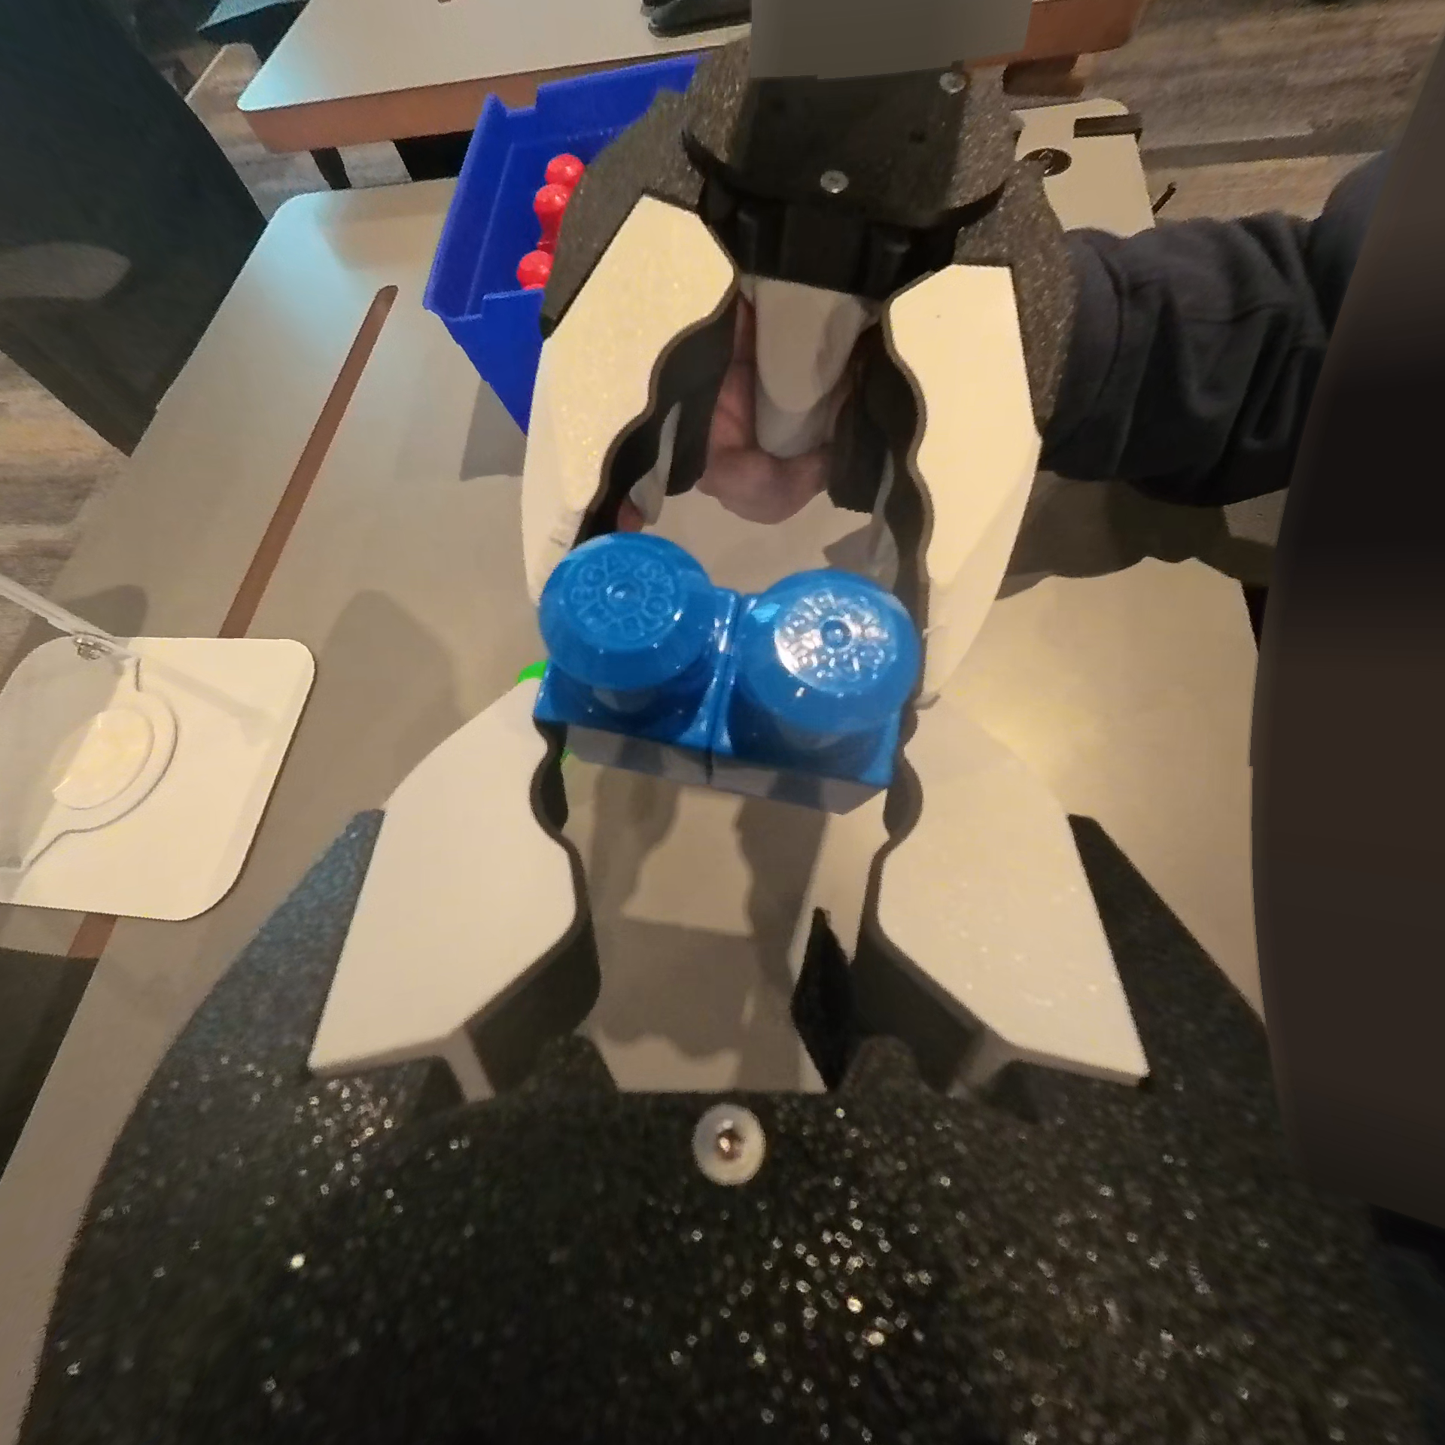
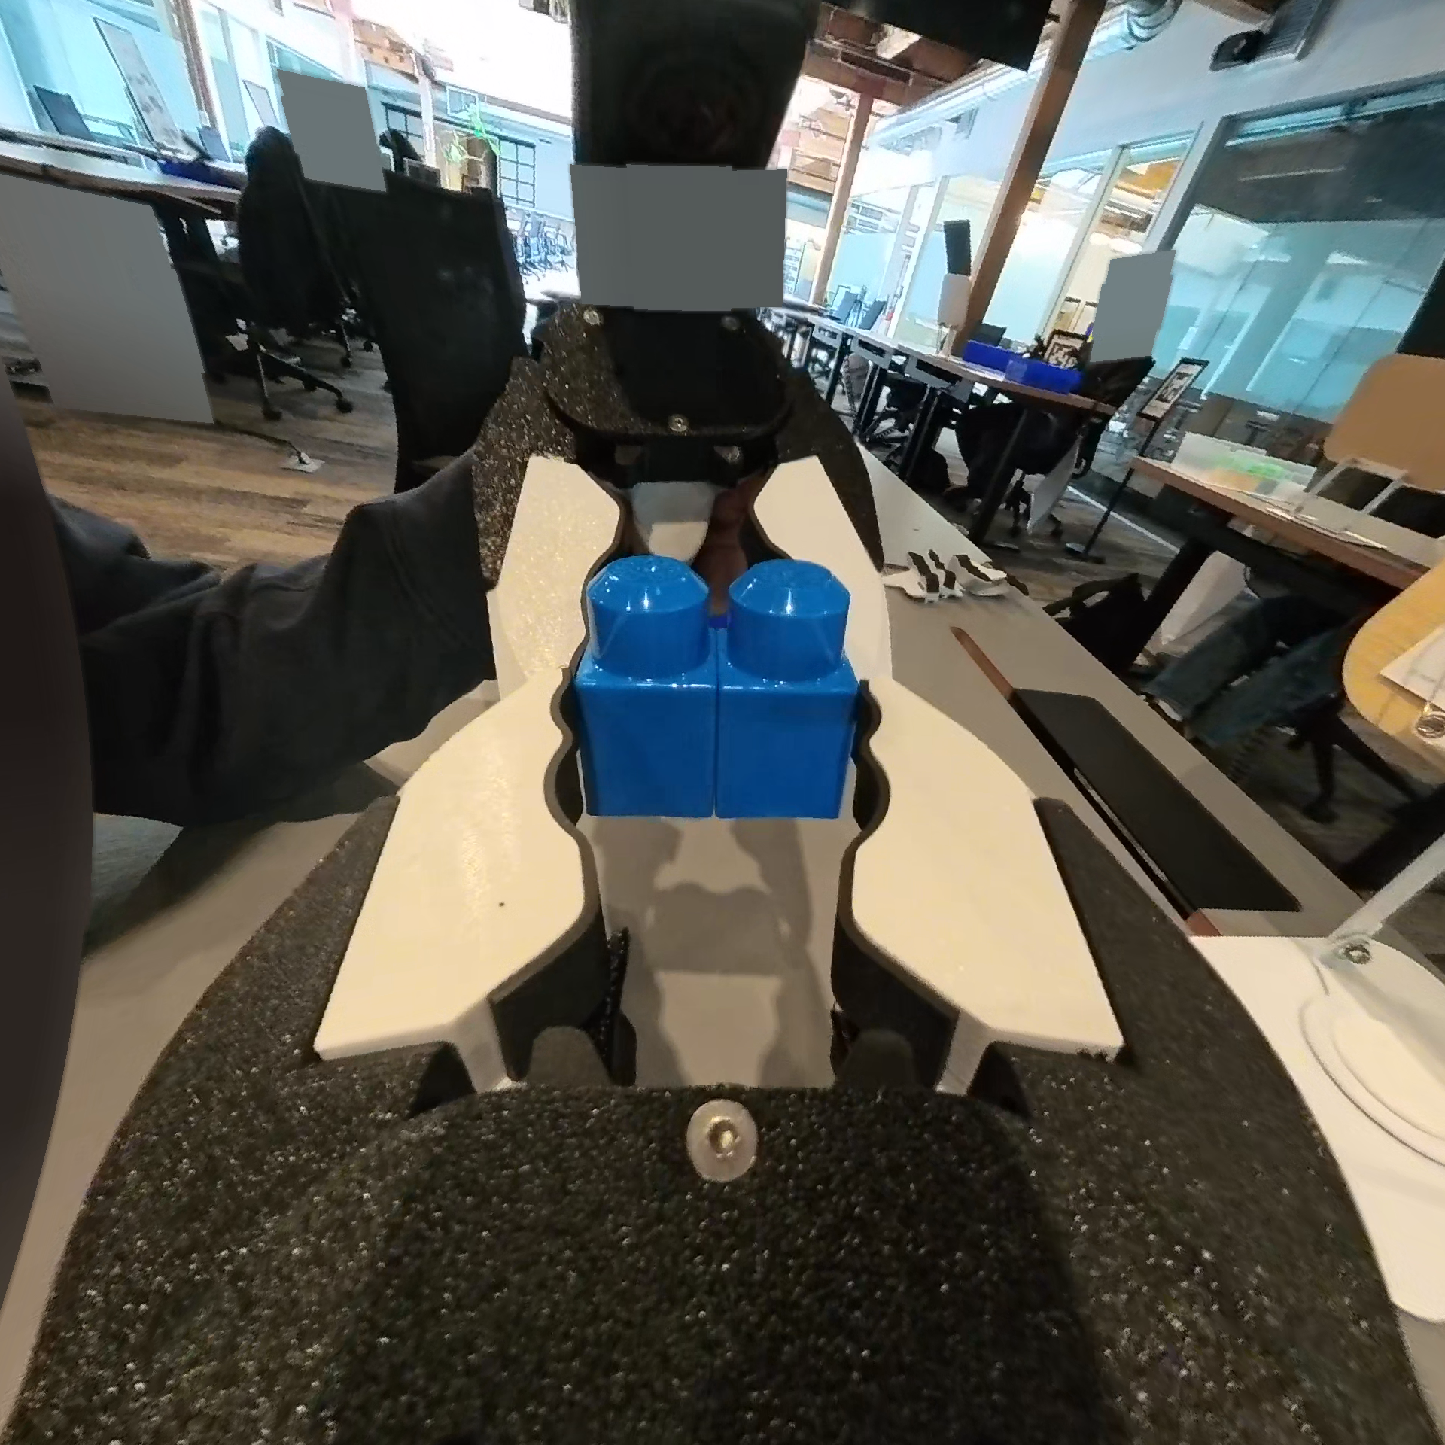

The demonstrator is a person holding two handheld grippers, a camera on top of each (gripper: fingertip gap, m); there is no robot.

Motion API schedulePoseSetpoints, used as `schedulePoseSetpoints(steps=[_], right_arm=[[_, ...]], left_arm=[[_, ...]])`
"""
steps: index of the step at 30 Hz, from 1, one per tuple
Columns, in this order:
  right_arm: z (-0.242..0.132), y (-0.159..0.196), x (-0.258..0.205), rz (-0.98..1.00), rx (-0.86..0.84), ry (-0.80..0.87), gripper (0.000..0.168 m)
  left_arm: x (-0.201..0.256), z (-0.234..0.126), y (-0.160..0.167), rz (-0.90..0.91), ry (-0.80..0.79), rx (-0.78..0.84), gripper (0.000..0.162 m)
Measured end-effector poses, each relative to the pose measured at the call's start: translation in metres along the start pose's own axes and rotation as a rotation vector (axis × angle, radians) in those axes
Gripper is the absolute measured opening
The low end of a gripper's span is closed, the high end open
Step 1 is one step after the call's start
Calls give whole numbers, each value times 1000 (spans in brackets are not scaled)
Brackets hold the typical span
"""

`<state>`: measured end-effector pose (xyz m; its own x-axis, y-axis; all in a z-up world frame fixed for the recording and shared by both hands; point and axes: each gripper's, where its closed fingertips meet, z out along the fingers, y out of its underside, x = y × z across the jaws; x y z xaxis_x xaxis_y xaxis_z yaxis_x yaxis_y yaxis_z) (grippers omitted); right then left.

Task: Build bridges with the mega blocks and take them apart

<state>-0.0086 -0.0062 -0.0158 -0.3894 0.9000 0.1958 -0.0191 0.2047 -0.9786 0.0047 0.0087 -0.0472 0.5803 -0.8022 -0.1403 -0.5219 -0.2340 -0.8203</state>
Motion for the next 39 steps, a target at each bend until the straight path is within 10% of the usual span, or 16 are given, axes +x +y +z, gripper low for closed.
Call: schedulePoseSetpoints(steps=[15,39], right_arm=[[-7,-12,-4,17,74,-44,65],[-11,-13,-6,-18,42,-34,73]], left_arm=[[8,-2,-17,19,18,90,98],[6,-4,-21,82,-24,93,78]])
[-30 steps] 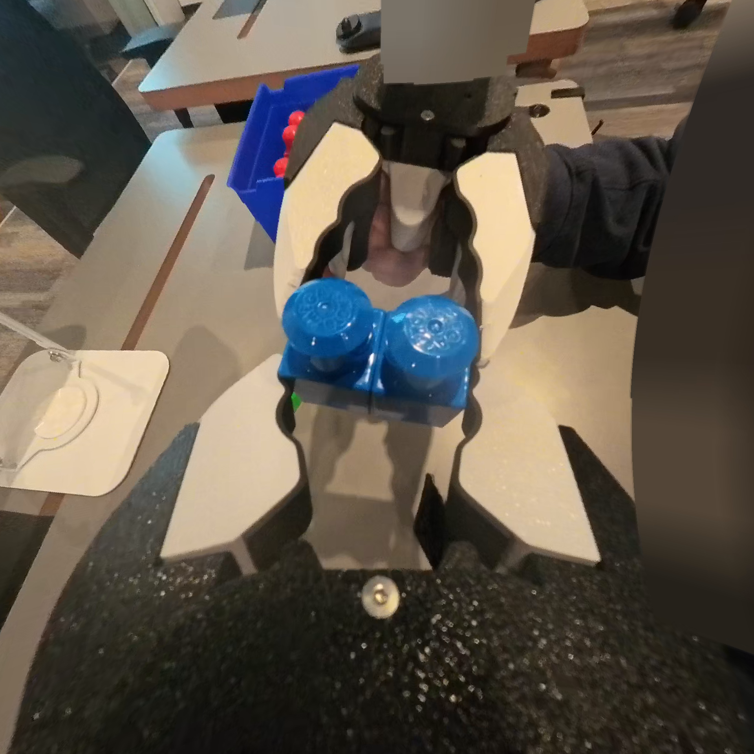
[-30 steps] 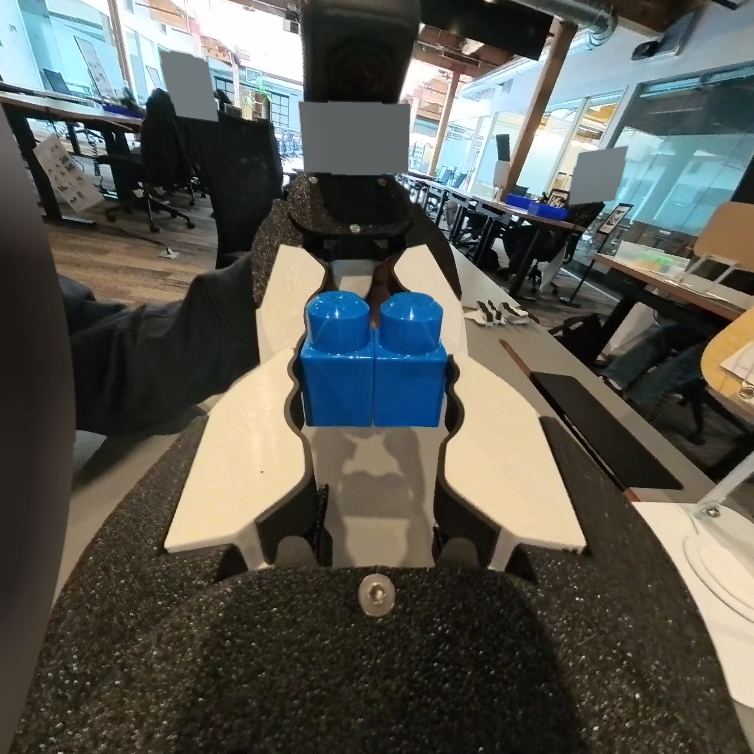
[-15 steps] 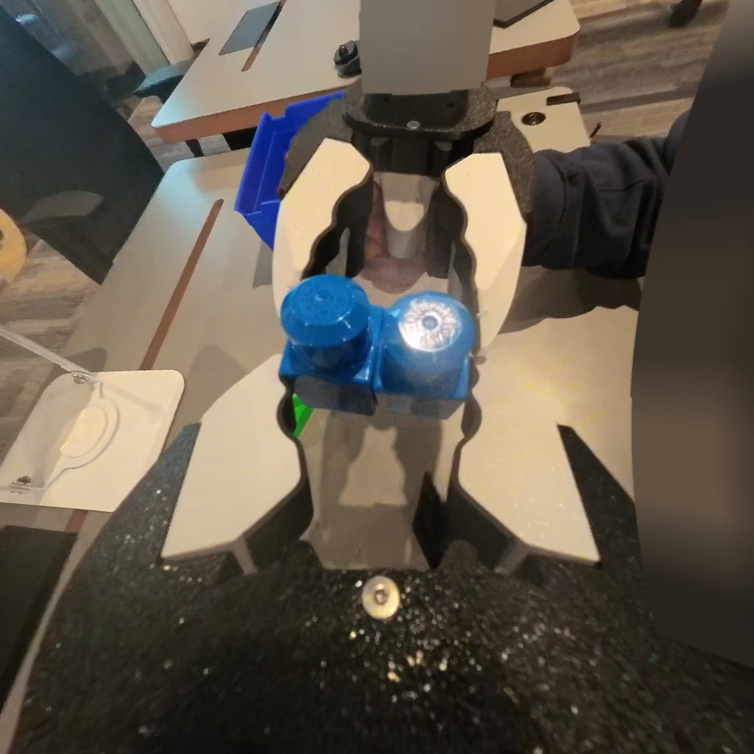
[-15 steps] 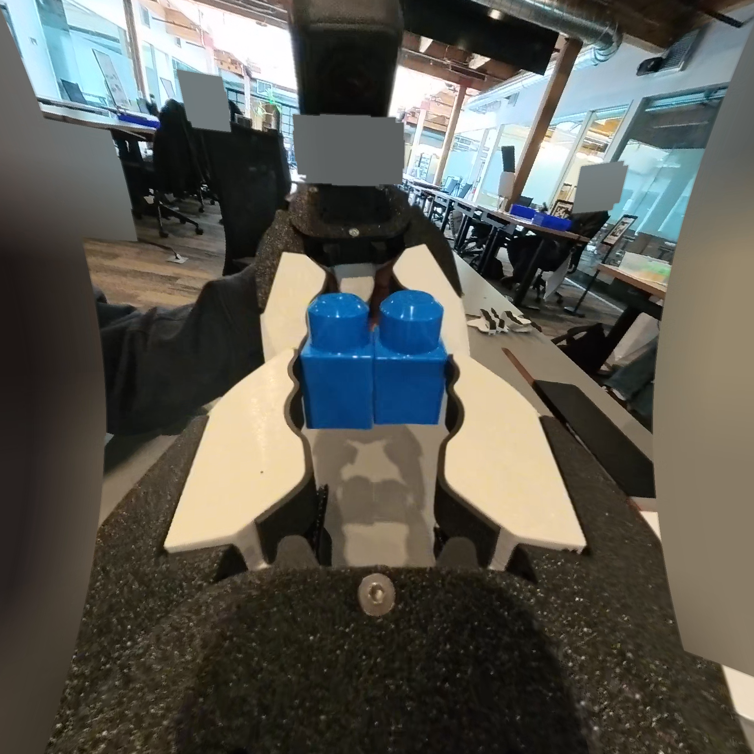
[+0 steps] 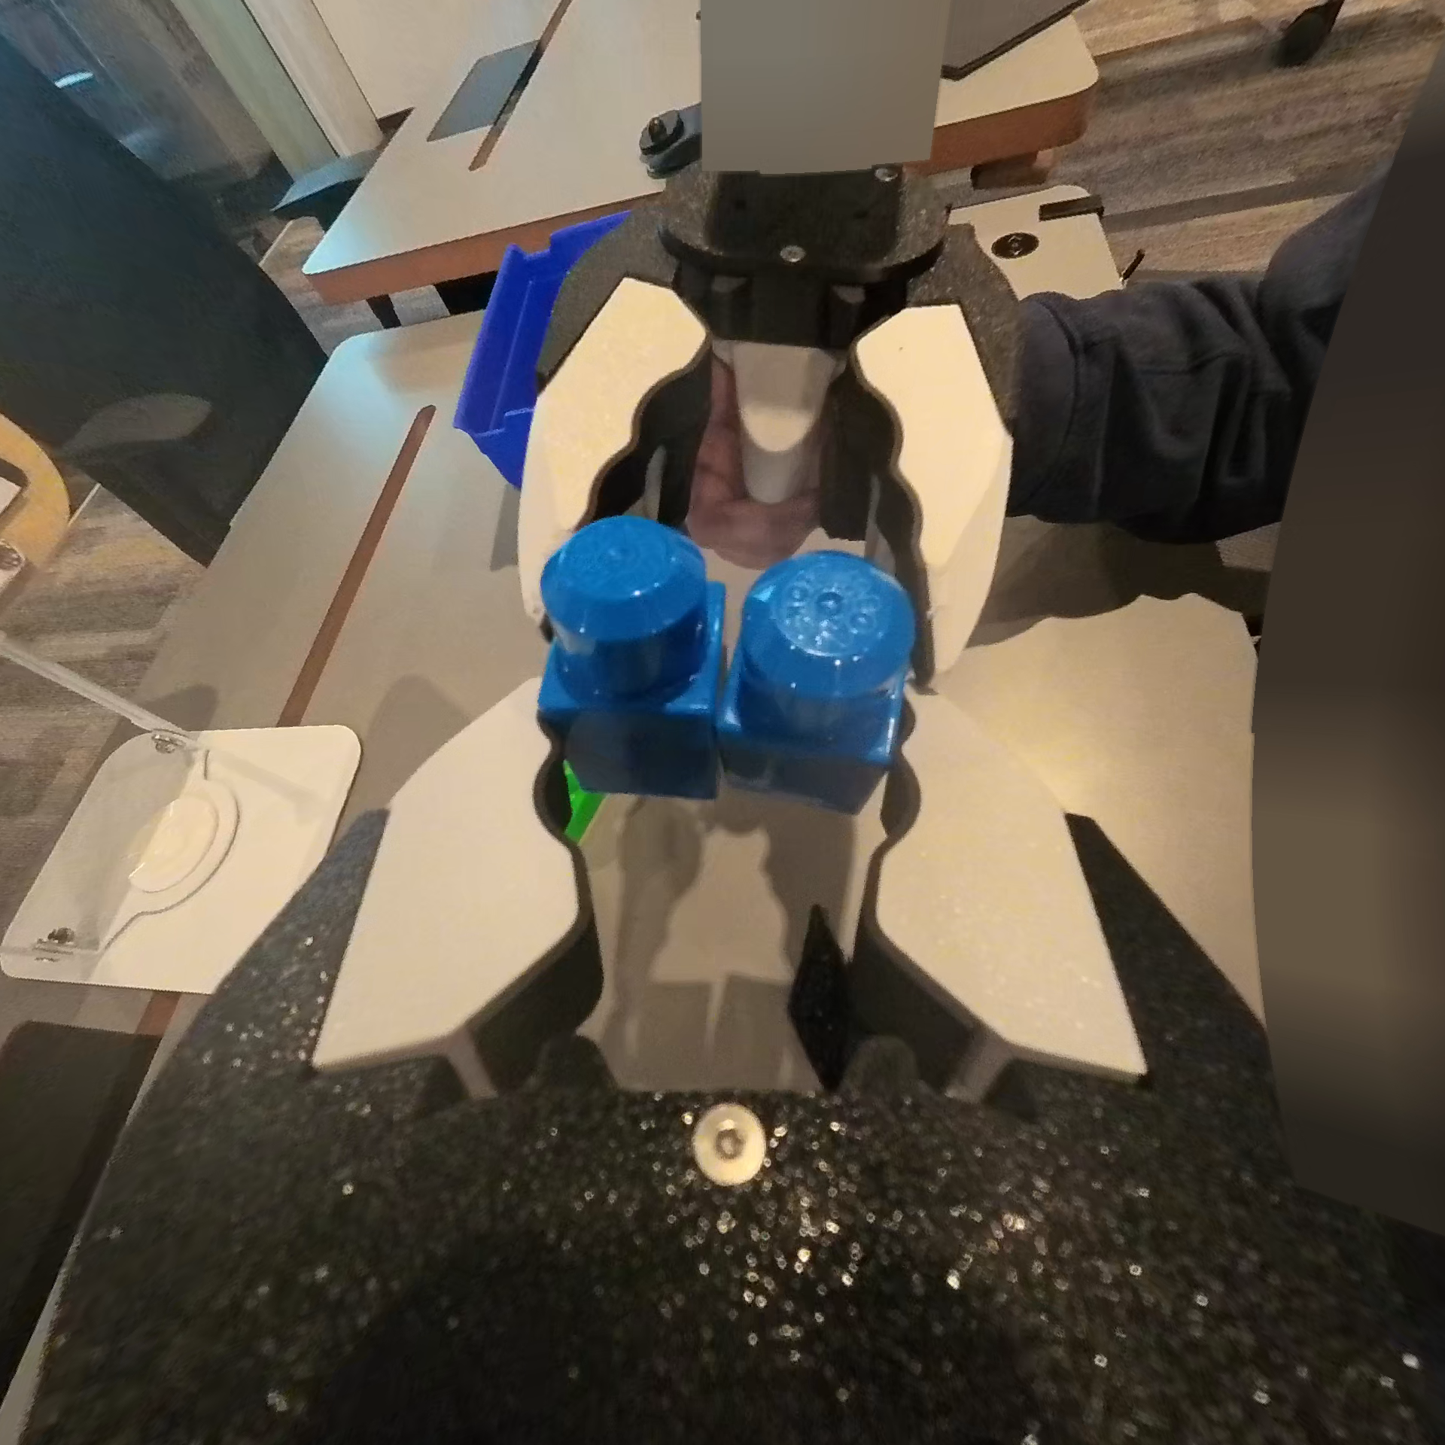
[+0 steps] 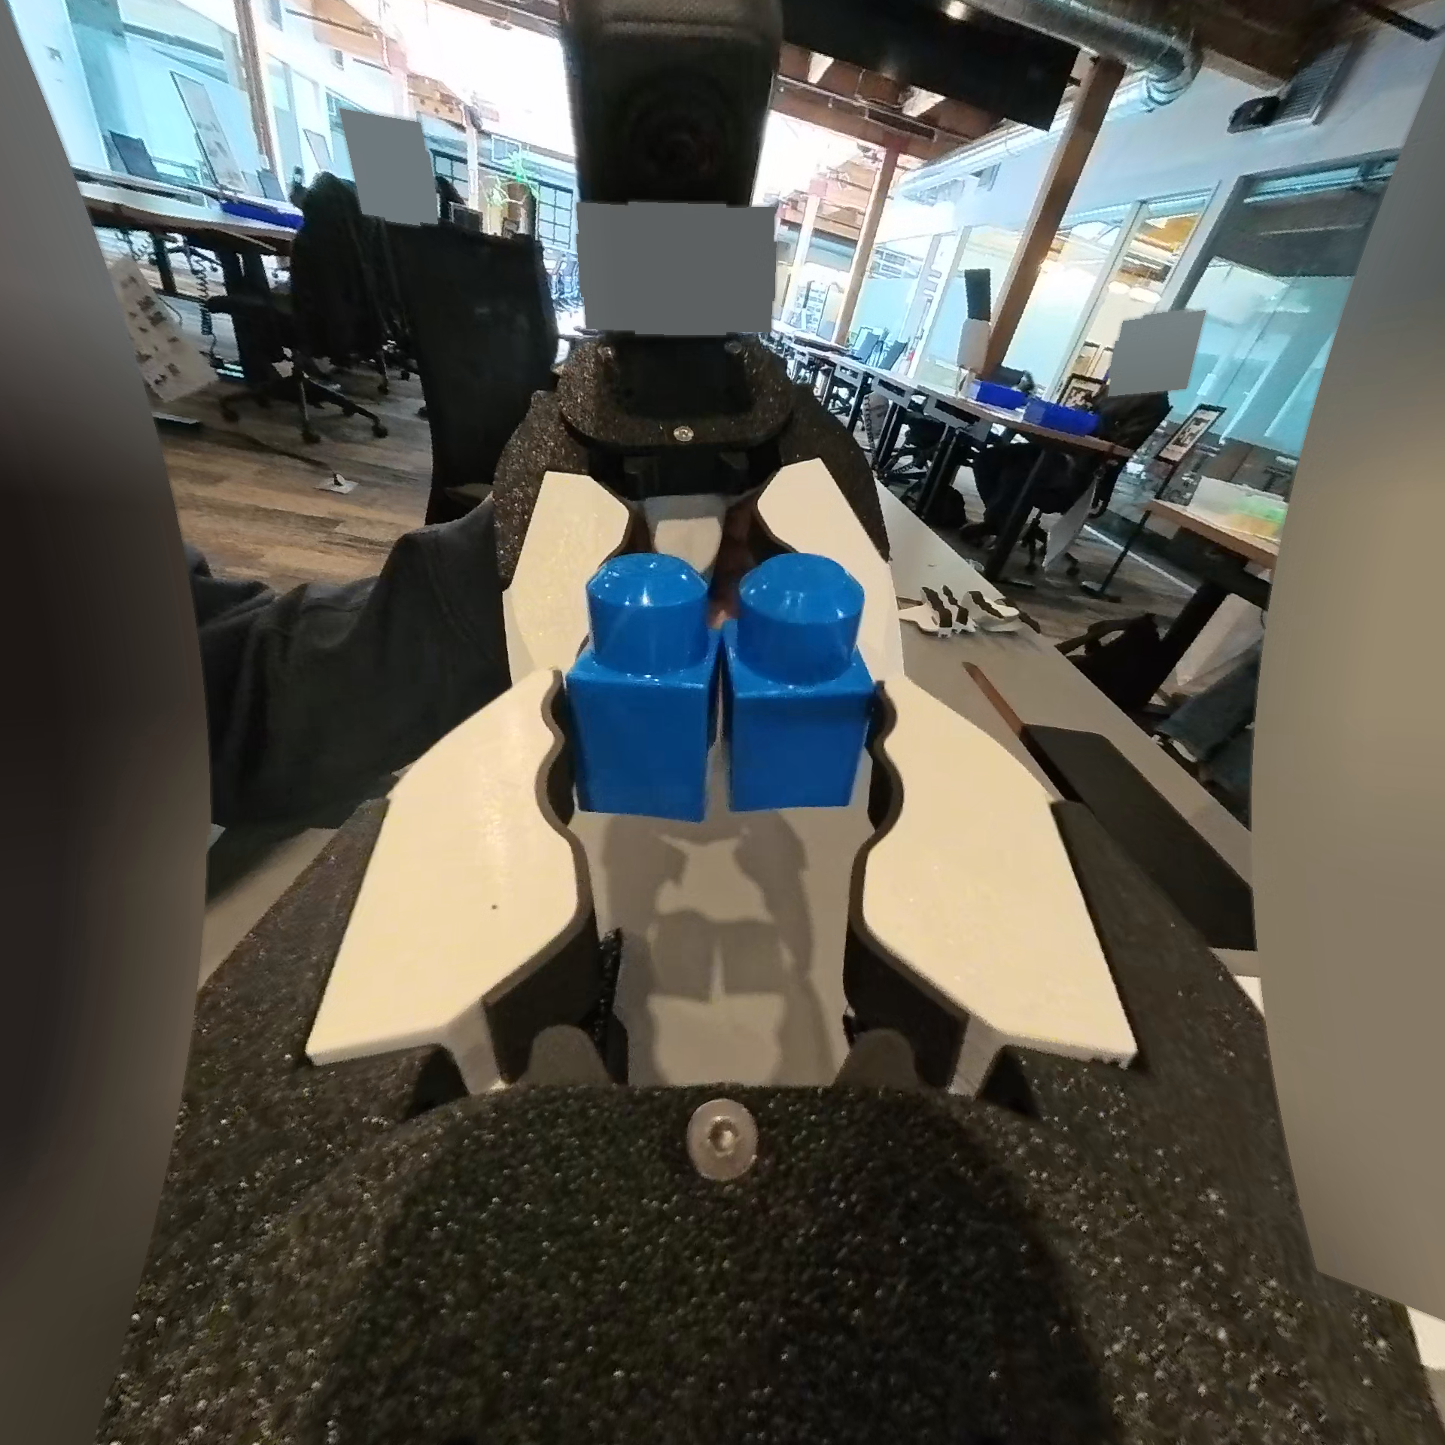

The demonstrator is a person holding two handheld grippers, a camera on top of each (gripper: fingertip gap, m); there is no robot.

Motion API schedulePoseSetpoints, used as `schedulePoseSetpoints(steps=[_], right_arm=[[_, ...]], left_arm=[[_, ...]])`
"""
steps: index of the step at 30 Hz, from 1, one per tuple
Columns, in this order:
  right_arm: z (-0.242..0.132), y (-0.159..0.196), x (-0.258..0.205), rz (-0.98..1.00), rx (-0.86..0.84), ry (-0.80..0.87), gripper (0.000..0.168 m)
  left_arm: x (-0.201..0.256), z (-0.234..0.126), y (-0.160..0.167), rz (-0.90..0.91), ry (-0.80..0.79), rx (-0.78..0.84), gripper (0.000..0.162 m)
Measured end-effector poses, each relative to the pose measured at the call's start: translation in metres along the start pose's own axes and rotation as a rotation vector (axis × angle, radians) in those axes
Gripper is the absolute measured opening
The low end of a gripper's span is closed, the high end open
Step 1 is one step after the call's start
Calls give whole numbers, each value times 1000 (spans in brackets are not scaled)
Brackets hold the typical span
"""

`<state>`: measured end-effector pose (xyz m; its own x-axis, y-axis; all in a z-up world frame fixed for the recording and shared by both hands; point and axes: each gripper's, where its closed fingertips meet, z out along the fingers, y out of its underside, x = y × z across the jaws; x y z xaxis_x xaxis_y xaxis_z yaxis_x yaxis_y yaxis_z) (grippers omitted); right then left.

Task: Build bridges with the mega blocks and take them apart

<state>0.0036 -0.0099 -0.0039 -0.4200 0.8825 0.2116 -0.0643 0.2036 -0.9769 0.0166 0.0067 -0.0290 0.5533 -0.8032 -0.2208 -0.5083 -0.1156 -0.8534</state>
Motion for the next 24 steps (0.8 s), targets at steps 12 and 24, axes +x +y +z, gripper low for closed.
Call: schedulePoseSetpoints(steps=[12,24], right_arm=[[-1,-5,0,-2,40,-4,67],[-3,-8,0,-16,55,-1,67]], left_arm=[[1,-1,-6,-8,0,30,79],[0,-1,-9,6,-8,50,79]])
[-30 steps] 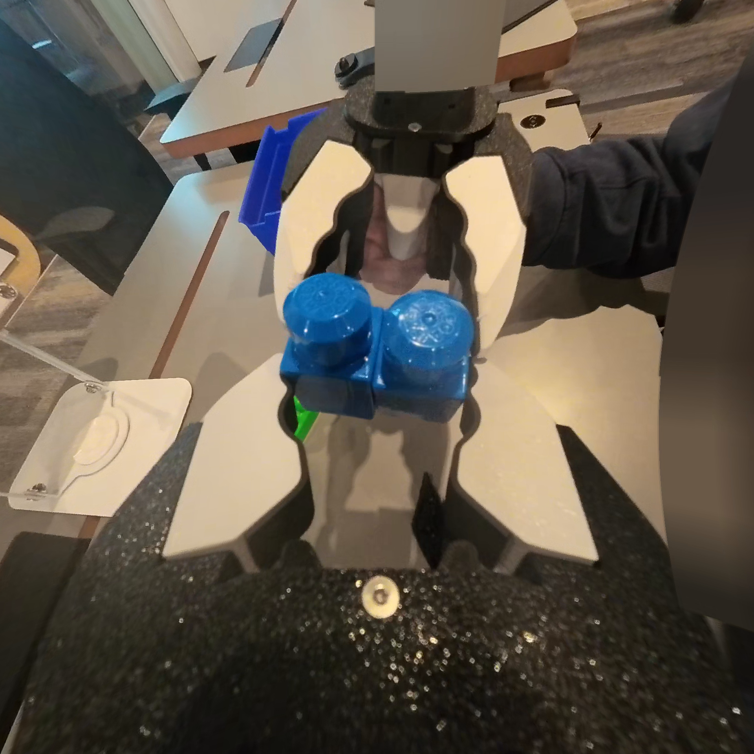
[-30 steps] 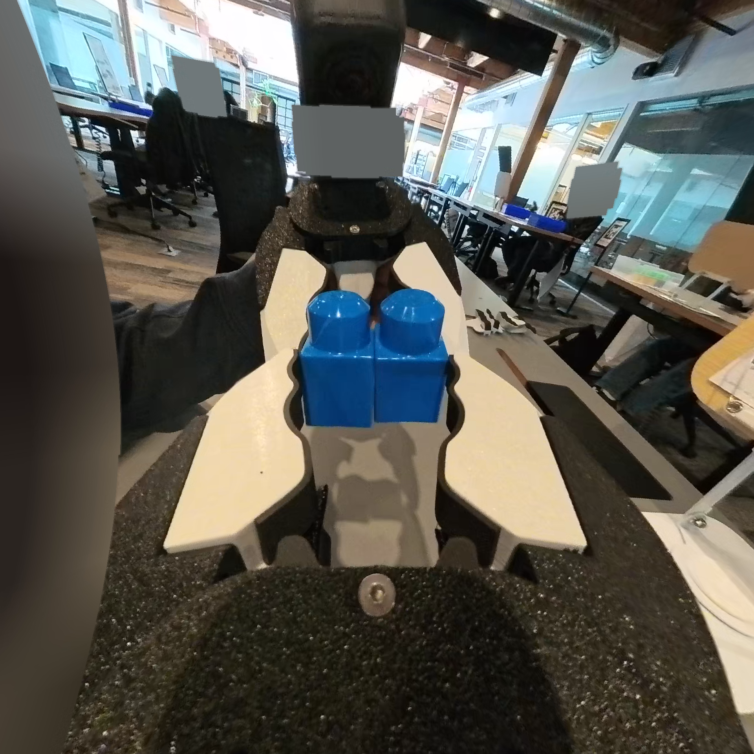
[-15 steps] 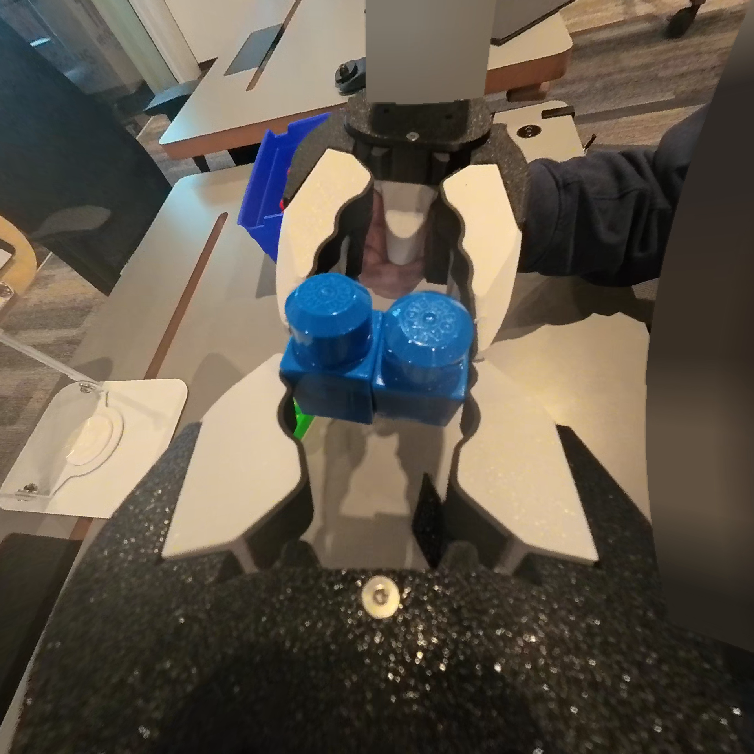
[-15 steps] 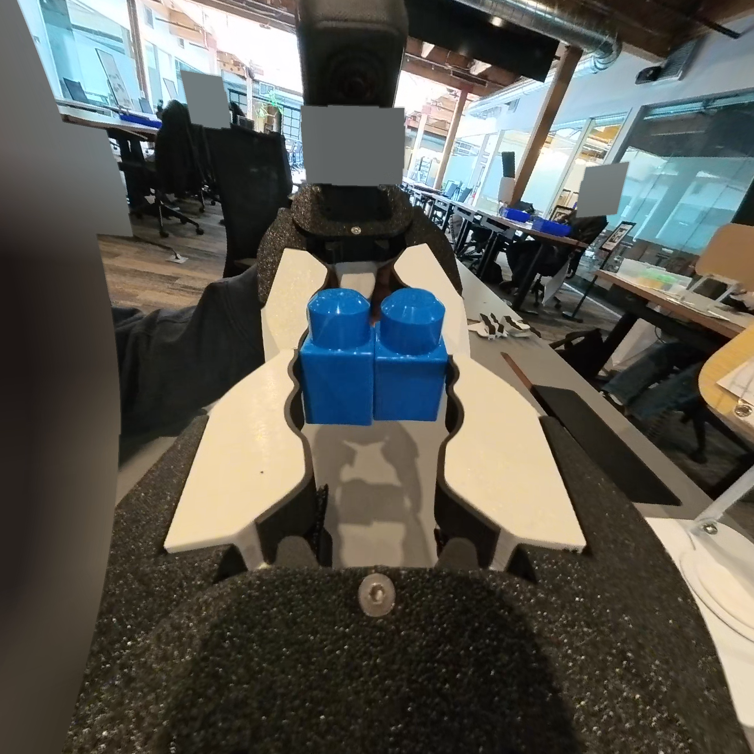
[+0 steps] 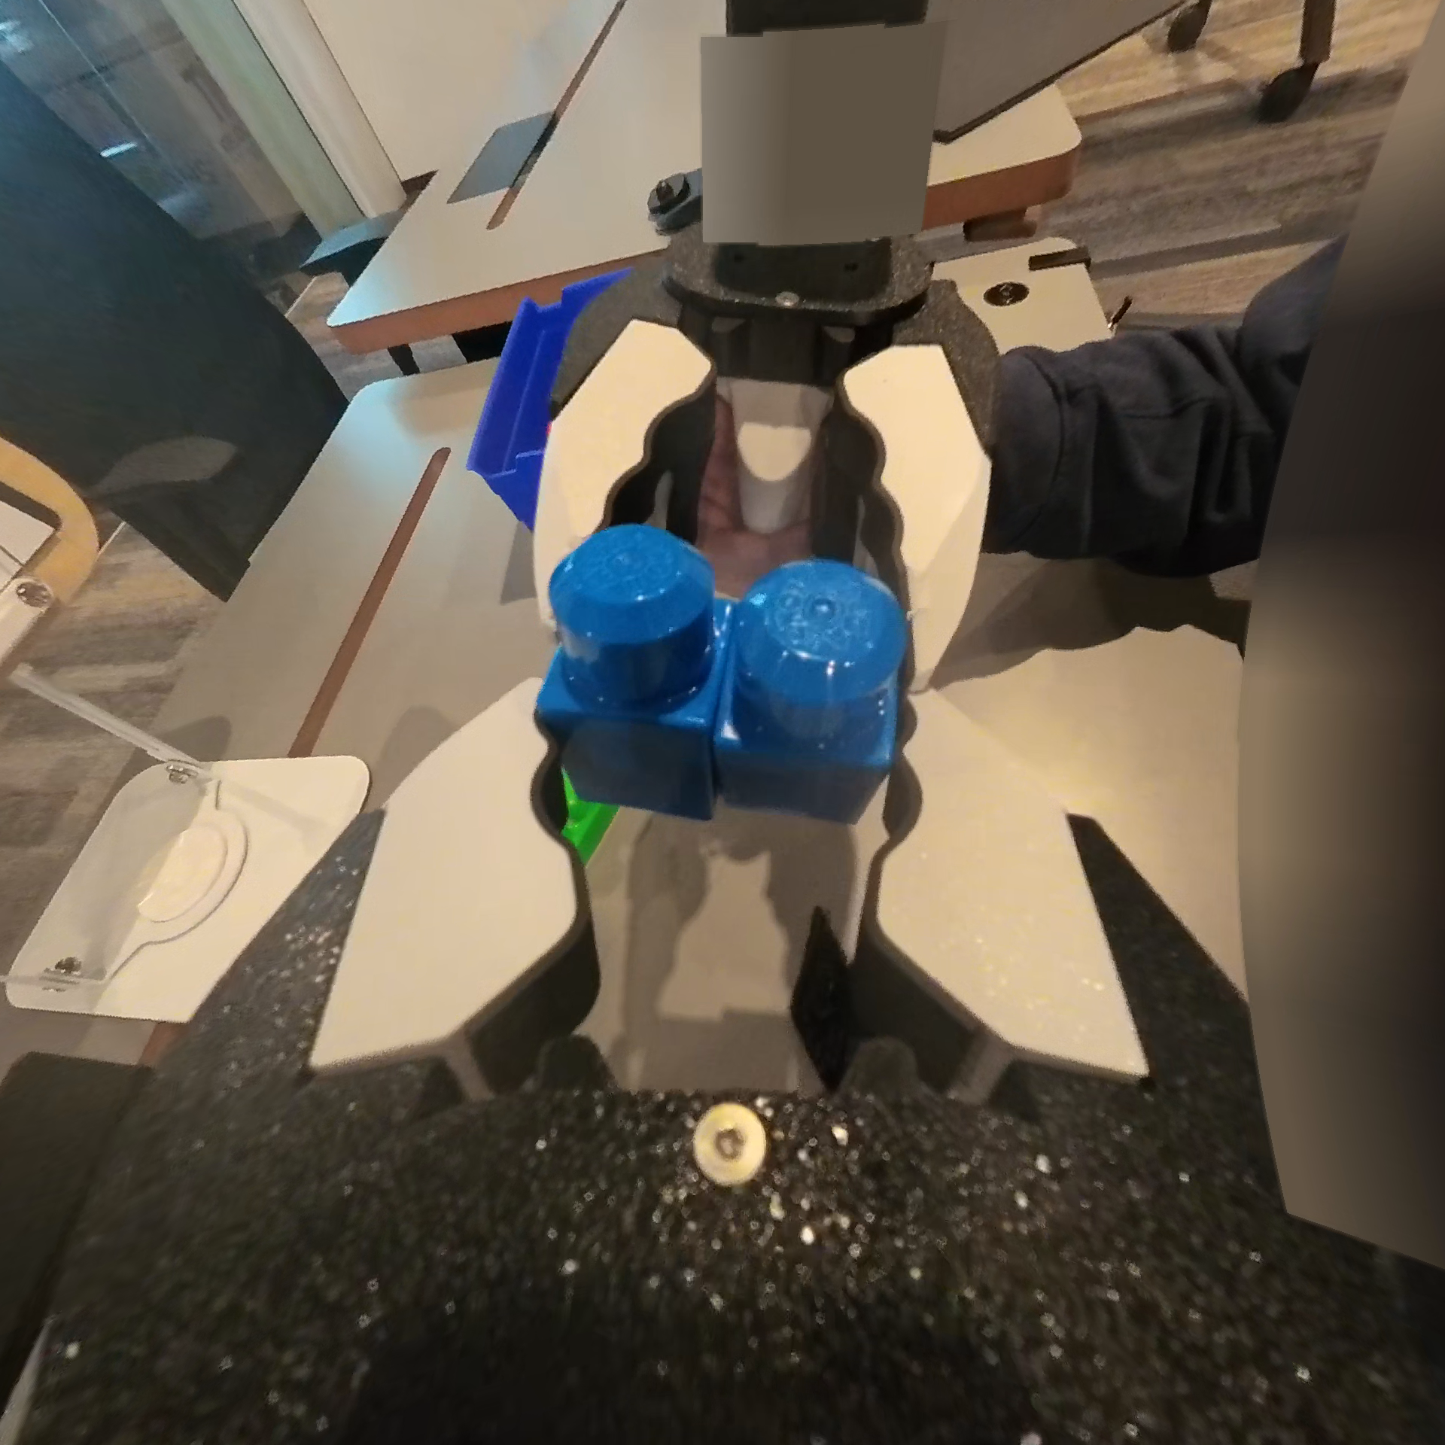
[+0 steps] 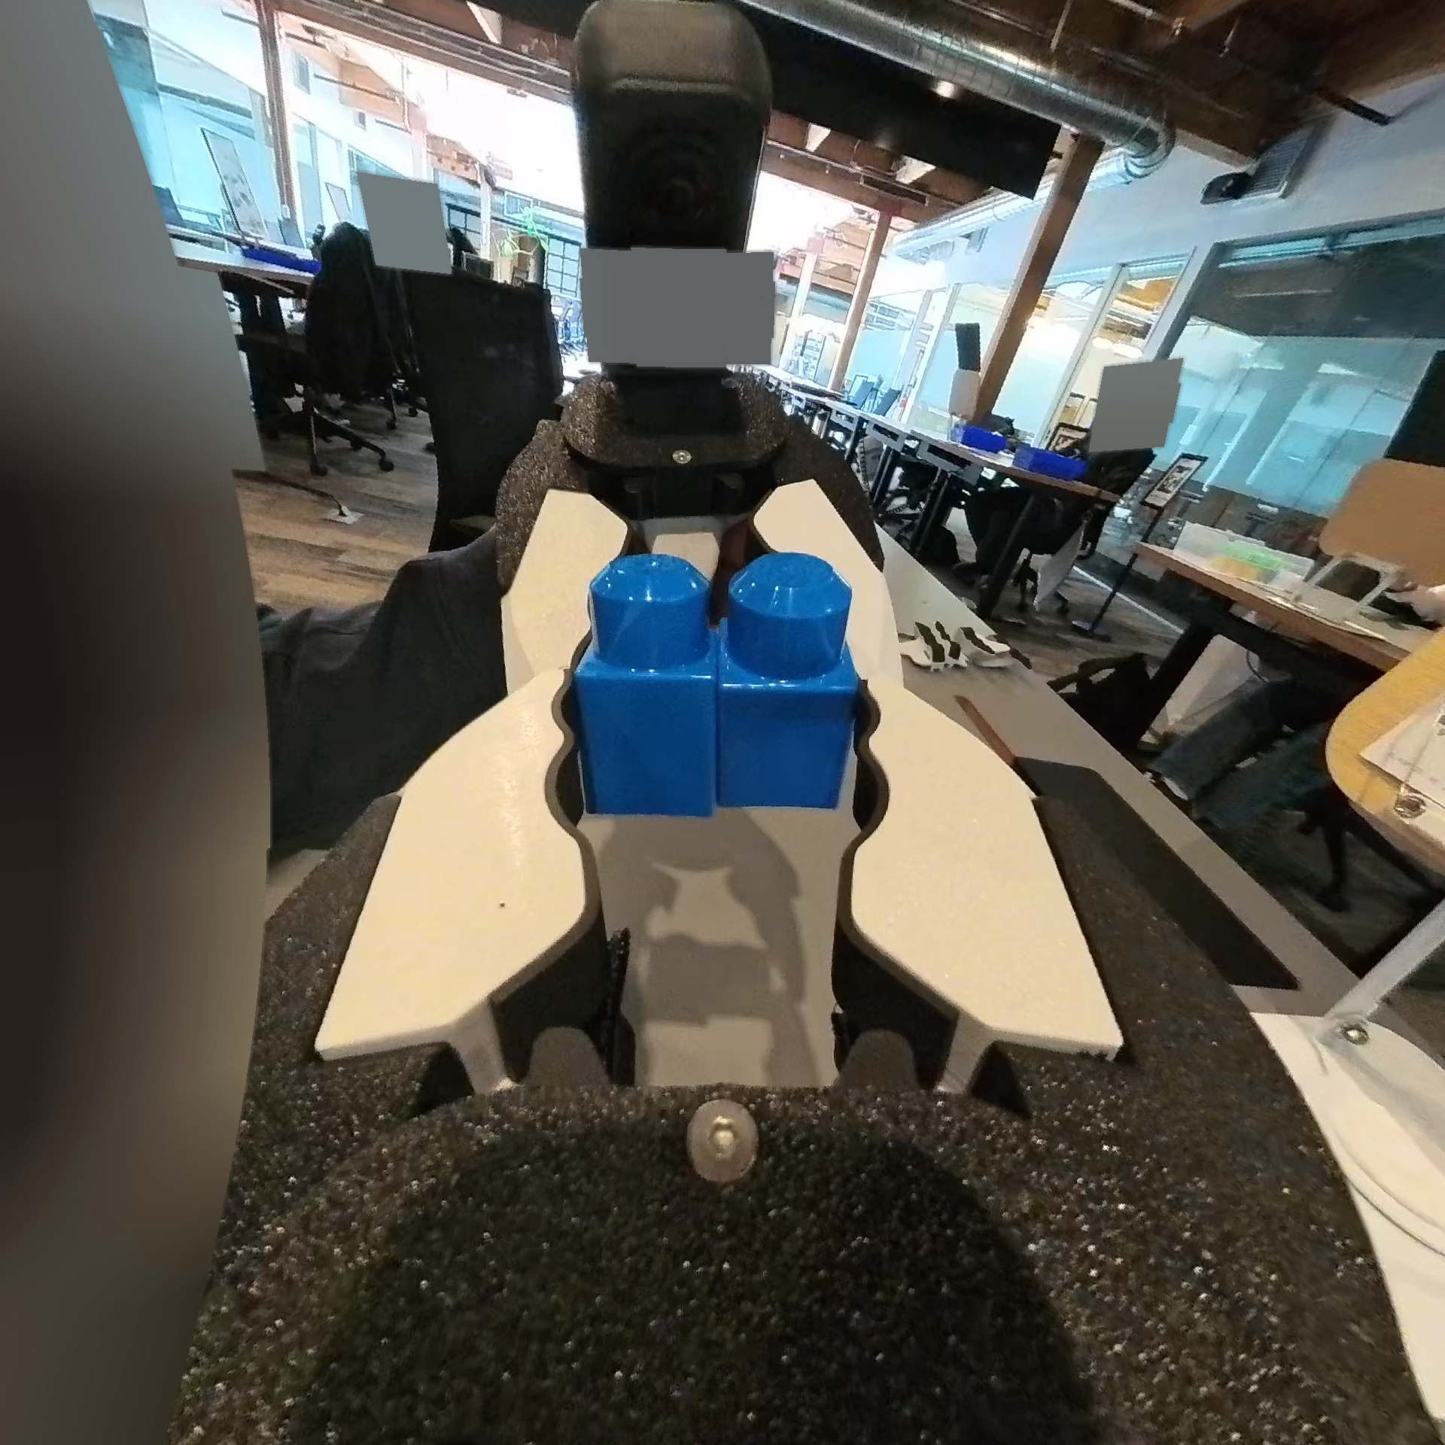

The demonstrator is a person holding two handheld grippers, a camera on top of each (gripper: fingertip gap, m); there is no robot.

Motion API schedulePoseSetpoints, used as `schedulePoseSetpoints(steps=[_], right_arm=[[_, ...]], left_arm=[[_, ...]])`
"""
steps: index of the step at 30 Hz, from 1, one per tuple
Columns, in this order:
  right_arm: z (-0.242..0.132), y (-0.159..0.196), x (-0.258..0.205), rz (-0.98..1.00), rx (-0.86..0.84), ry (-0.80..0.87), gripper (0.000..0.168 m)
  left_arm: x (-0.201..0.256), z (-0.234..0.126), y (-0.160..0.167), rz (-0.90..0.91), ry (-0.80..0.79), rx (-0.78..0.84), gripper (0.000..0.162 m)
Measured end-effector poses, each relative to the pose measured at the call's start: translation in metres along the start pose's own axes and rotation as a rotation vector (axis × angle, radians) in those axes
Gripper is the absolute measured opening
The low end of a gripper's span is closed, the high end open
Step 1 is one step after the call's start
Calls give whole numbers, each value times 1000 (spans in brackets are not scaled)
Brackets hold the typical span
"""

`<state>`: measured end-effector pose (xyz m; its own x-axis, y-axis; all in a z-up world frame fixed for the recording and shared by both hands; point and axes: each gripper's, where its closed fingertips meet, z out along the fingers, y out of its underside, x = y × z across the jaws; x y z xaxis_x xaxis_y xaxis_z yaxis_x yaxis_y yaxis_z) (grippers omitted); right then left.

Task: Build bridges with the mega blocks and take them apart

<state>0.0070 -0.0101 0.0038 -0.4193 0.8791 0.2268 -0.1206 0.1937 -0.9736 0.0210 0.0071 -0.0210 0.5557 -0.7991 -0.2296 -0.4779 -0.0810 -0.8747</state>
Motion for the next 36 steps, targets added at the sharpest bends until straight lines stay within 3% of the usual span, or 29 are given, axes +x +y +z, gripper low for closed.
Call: schedulePoseSetpoints(steps=[7,12,19,25,28,33,36], right_arm=[[0,-2,0,-6,0,8,67],[-2,-14,2,21,64,26,81],[7,-8,0,-16,-31,75,88],[2,1,3,-8,-88,56,89],[1,3,-1,-3,-97,24,87],[1,-1,-4,-18,-61,10,69],[2,-3,-4,-16,-39,9,68]], left_arm=[[-1,-1,-1,29,-16,3,78],[-8,-1,6,18,-58,-38,78],[-7,6,11,49,-68,-91,78],[-2,2,2,35,-23,-20,78],[1,1,0,31,-2,-5,78],[4,0,-1,25,14,0,78],[4,-2,-2,15,15,1,78]])
